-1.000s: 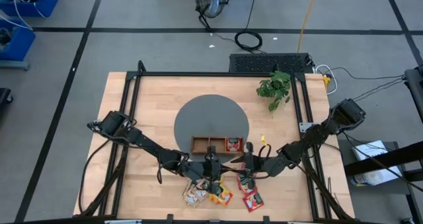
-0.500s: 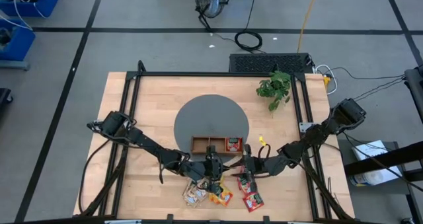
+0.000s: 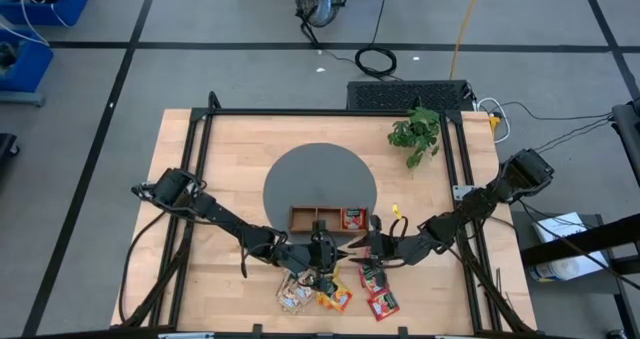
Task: Pick & Place Tea
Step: Put the brown tea bag into the left section of the wooden organizer
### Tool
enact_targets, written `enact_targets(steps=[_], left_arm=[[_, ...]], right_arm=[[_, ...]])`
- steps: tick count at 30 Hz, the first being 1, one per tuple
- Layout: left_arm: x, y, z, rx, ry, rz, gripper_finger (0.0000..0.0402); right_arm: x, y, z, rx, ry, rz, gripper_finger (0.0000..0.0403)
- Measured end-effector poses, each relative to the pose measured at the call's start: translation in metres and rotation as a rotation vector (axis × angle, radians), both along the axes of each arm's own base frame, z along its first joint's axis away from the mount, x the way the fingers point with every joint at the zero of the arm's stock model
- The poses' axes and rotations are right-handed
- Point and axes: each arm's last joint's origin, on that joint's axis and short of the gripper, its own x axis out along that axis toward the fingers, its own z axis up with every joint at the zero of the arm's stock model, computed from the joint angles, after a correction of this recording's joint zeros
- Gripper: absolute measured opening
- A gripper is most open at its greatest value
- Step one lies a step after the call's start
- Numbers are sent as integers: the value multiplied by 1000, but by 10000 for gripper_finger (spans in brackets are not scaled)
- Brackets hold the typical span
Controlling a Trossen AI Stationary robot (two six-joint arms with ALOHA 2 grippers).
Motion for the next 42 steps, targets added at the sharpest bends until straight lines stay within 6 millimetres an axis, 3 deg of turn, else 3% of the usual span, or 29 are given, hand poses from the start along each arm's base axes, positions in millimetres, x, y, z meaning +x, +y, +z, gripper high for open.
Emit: enact_targets(steps=[7, 15, 20, 29, 34, 39, 42], left_arm=[[0, 0, 0, -5, 1, 1, 6], [0, 0, 0, -5, 4, -1, 9], [0, 0, 0, -8, 6, -6, 11], [-3, -6, 0, 2, 7, -9, 125], [-13, -11, 14, 22, 34, -8, 184], [-34, -17, 31, -67, 131, 8, 216], [-48, -28, 27, -123, 211, 28, 218]], right_arm=[[0, -2, -1, -7, 12, -4, 104], [2, -5, -2, -19, 16, -10, 10], [2, -6, -2, -25, 19, -11, 3], [1, -7, -7, -51, 64, -18, 0], [1, -8, -8, -63, 73, -17, 0], [0, -8, -10, -77, 94, -16, 0], [1, -10, -9, -76, 94, -24, 0]])
